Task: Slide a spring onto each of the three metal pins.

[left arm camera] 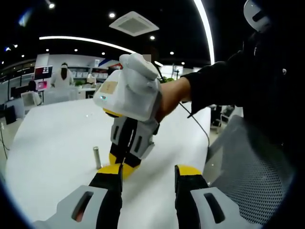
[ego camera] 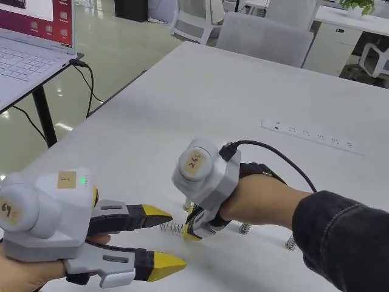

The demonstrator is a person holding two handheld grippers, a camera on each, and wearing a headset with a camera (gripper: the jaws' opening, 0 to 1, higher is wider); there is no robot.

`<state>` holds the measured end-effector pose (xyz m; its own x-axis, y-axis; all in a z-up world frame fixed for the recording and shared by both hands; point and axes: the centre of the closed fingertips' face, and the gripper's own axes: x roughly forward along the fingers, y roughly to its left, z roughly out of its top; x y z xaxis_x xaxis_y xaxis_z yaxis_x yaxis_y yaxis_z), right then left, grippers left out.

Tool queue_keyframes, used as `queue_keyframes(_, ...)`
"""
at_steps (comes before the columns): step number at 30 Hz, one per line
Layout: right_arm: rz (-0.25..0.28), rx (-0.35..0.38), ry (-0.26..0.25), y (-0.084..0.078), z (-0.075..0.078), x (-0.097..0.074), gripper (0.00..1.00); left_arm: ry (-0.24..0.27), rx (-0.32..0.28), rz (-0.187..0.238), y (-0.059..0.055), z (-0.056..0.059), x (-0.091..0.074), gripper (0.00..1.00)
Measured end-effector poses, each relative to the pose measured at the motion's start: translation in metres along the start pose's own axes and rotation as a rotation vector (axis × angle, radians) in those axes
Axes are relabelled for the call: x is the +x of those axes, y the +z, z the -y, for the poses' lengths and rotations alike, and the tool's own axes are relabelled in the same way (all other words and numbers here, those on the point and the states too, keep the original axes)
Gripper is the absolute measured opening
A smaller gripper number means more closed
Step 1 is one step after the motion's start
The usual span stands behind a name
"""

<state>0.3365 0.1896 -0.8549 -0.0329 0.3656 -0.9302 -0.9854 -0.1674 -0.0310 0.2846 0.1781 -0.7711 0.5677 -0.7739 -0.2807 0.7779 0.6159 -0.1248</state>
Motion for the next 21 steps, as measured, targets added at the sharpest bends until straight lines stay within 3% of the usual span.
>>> queue_keyframes(14,0.018,-0.001,0.011,-0.011,-0.021,-0.040,0.08,-0.021,0.010,-0.019,-0.005,-0.002,0.006,0.36)
queue_keyframes(21,0.038,-0.028,0.016,-0.009,-0.035,-0.057,0.08,-0.043,0.027,-0.030,-0.004,-0.002,0.010,0.34)
